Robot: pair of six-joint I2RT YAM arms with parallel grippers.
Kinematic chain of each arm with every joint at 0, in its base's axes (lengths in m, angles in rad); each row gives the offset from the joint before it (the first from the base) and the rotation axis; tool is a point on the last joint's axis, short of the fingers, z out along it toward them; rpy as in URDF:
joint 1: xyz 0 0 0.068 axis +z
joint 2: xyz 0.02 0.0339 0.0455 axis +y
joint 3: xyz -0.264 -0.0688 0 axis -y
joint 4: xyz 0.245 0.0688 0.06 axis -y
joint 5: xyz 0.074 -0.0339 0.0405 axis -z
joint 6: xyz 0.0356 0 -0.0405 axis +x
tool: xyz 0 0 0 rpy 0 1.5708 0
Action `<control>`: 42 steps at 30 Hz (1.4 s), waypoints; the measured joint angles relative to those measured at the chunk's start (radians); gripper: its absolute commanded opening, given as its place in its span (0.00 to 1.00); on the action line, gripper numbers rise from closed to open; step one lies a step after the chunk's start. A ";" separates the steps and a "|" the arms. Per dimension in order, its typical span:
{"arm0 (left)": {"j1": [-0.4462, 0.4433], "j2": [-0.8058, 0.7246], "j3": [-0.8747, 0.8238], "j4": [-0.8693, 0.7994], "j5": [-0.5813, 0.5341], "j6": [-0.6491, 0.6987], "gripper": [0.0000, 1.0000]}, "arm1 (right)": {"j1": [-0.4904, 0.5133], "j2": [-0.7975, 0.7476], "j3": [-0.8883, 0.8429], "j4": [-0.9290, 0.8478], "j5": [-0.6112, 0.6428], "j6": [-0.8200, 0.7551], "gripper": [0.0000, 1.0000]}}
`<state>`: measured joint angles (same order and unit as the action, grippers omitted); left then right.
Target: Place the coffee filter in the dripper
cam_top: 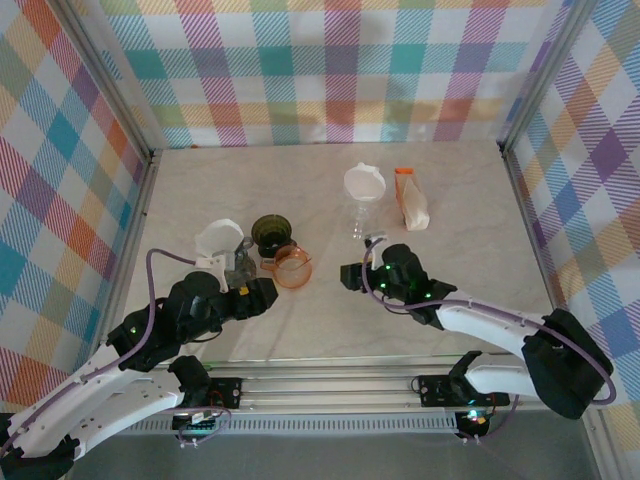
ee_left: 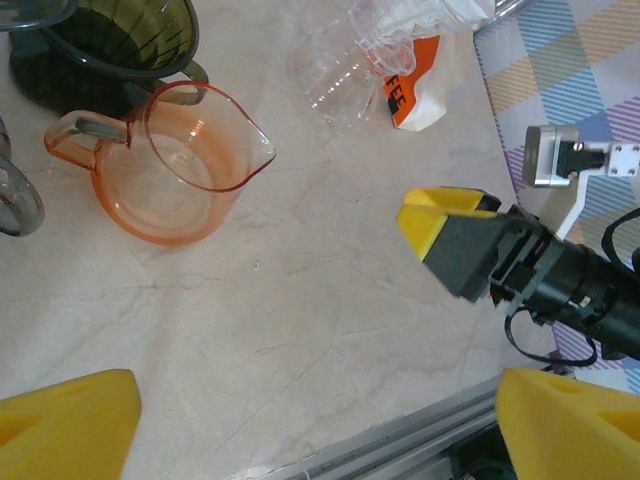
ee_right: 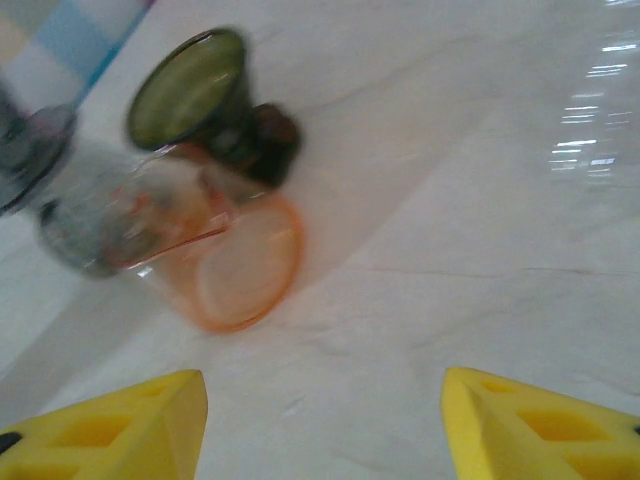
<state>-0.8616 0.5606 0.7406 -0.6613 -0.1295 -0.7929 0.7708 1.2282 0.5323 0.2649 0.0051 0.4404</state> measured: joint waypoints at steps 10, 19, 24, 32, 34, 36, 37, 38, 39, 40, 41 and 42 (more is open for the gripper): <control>0.000 -0.051 0.000 -0.037 -0.009 -0.004 1.00 | 0.108 0.284 0.232 -0.011 -0.057 -0.023 0.65; 0.000 -0.044 -0.002 -0.074 -0.021 -0.003 0.99 | 0.116 0.367 0.355 -0.072 0.026 -0.035 0.69; 0.000 -0.017 -0.002 -0.074 -0.018 -0.003 0.98 | 0.081 0.473 0.551 -0.170 -0.037 -0.099 0.72; 0.000 -0.042 -0.006 -0.082 -0.019 -0.003 0.98 | 0.027 0.657 0.777 -0.333 -0.175 -0.201 0.80; 0.000 -0.045 -0.006 -0.092 -0.019 -0.003 0.98 | 0.021 0.678 0.807 -0.370 -0.188 -0.219 0.81; 0.000 -0.047 -0.006 -0.098 -0.020 -0.002 0.98 | 0.019 0.692 0.835 -0.405 -0.203 -0.231 0.81; 0.000 -0.048 -0.006 -0.097 -0.021 -0.002 0.98 | 0.019 0.700 0.850 -0.418 -0.211 -0.238 0.81; 0.000 -0.048 -0.006 -0.097 -0.022 -0.002 0.98 | 0.019 0.709 0.868 -0.431 -0.224 -0.243 0.81; 0.000 -0.048 -0.006 -0.098 -0.022 -0.002 0.98 | 0.019 0.719 0.885 -0.441 -0.236 -0.248 0.81; 0.000 -0.049 -0.006 -0.098 -0.022 0.000 0.97 | 0.019 0.728 0.898 -0.449 -0.250 -0.248 0.81; 0.000 -0.050 -0.006 -0.098 -0.022 0.000 0.97 | 0.019 0.735 0.907 -0.455 -0.263 -0.248 0.81; 0.000 -0.051 -0.006 -0.098 -0.022 0.000 0.98 | 0.019 0.739 0.910 -0.459 -0.279 -0.248 0.81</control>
<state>-0.8616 0.5098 0.7341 -0.7593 -0.1513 -0.7925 0.7902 1.9675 1.4425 -0.1936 -0.2737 0.1925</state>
